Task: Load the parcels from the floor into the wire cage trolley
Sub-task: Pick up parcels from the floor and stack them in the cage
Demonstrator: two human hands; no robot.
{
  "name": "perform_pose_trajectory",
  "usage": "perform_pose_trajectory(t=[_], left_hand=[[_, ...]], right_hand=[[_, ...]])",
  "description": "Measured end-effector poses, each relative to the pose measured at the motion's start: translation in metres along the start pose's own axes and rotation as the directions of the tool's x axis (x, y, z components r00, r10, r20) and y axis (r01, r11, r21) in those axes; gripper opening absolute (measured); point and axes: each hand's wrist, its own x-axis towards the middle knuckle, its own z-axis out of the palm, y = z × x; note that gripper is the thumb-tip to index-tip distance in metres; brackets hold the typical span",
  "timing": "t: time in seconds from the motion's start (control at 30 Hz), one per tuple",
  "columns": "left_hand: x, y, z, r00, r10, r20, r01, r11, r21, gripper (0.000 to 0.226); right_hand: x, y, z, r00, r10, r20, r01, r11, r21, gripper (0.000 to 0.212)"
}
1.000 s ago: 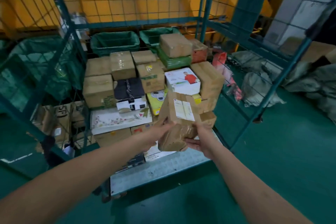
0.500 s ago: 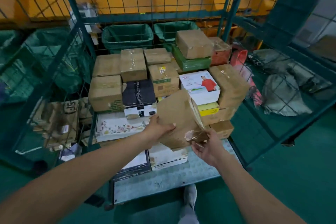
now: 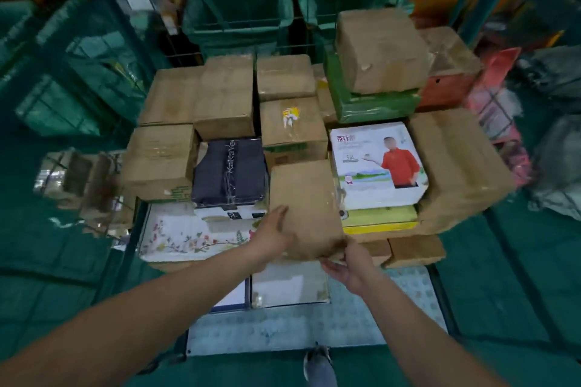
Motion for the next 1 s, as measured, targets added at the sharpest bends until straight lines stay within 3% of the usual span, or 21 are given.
perform_pose_trajectory(t=[0.1, 0.2, 0.33, 0.47, 1.0], left_hand=[[0.067, -0.019, -0.001, 0.997, -0.074, -0.031, 0.071, 0.992, -0.105, 0.095], [0.072, -0.003, 0.005, 0.985, -0.173, -0.006, 0.167, 0.956, -0.242, 0.085], [0.086, 0.007, 0.018, 0.97, -0.228, 0.084, 0.242, 0.944, -0.226, 0.07], [0.099, 0.011, 0.022, 0.958, -0.284, 0.04, 0.286, 0.939, -0.19, 0.06], [0.105, 0.017, 0.005, 0.931, -0.344, 0.119, 0.36, 0.919, -0.163, 0.05]], right_hand=[[0.047, -0.028, 0.01, 0.999, -0.029, 0.033, 0.032, 0.994, -0.1, 0.022], [0.07, -0.045, 0.017, 0.998, 0.003, 0.056, 0.008, 0.982, -0.186, 0.024], [0.091, -0.061, 0.027, 0.997, 0.018, 0.081, 0.003, 0.969, -0.246, 0.029], [0.107, -0.066, 0.028, 0.998, 0.032, 0.058, -0.014, 0.958, -0.287, 0.036], [0.124, -0.061, 0.029, 0.997, 0.046, -0.065, -0.063, 0.958, -0.28, 0.057]])
